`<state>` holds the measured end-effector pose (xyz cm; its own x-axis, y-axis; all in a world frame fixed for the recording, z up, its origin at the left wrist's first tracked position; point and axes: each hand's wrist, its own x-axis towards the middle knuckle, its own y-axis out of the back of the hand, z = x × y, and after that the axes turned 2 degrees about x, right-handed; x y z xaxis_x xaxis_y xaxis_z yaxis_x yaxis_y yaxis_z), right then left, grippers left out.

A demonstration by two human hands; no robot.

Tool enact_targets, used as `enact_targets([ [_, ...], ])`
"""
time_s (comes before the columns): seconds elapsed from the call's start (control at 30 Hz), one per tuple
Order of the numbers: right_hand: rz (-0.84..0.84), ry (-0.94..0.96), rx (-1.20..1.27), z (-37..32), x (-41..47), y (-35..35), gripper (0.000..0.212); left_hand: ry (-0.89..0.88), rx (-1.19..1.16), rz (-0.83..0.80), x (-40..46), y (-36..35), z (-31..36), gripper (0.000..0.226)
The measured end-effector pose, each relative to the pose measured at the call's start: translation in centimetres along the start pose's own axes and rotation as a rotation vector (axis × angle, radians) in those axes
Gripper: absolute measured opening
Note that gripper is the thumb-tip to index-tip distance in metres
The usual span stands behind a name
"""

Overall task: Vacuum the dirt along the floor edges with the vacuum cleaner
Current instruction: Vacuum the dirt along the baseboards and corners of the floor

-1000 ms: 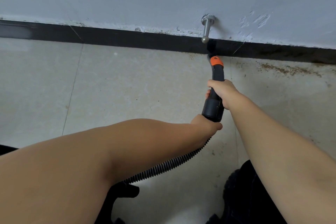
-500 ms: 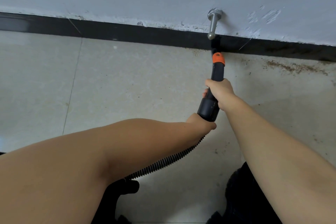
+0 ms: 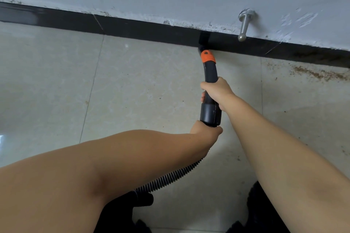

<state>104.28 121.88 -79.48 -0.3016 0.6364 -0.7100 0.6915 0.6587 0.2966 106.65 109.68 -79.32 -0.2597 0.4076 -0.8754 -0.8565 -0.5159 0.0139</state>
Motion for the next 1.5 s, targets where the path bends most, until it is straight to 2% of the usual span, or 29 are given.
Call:
enact_targets([
  [0.13,-0.002,0.0,-0.021,-0.2,-0.1,0.1,0.024,-0.011,-0.003,-0.011,-0.3,0.0,0.1,0.019],
  [0.3,0.153,-0.077,0.077,2.1,-0.8,3.7,0.019,-0.045,0.064,-0.137,-1.1,-2.0,-0.4,0.026],
  [0.4,0.165,-0.1,0.093,3.3,-1.5,5.0,0.018,-0.035,0.078,-0.172,-1.7,-3.2,-1.0,0.025],
  [0.67,0.06,-0.045,0.02,0.9,-0.8,2.6,0.017,-0.062,0.04,-0.072,-1.2,-1.5,-0.3,0.02],
  [0.8,0.065,-0.048,0.041,0.6,-0.2,2.7,0.021,-0.067,0.041,-0.055,-0.7,-1.5,0.4,0.023],
  [0.93,0.166,-0.117,0.118,2.8,-1.1,5.5,0.021,-0.058,0.152,-0.14,-1.1,-3.4,-0.5,0.024],
  [1.13,0.396,-0.191,0.41,7.5,-2.5,11.6,0.02,-0.052,0.305,-0.308,-1.6,-7.2,-0.7,0.025],
  [1.2,0.377,-0.193,0.437,8.8,-3.2,12.3,0.017,-0.04,0.328,-0.351,-1.9,-7.9,-1.5,0.016],
  [1.33,0.288,-0.177,0.398,10.0,-4.5,12.2,0.015,-0.038,0.371,-0.36,-2.6,-8.2,-3.1,0.017],
  [1.5,0.294,-0.171,0.478,9.1,-3.7,13.3,0.013,-0.016,0.412,-0.386,-2.0,-7.9,-0.7,0.019],
])
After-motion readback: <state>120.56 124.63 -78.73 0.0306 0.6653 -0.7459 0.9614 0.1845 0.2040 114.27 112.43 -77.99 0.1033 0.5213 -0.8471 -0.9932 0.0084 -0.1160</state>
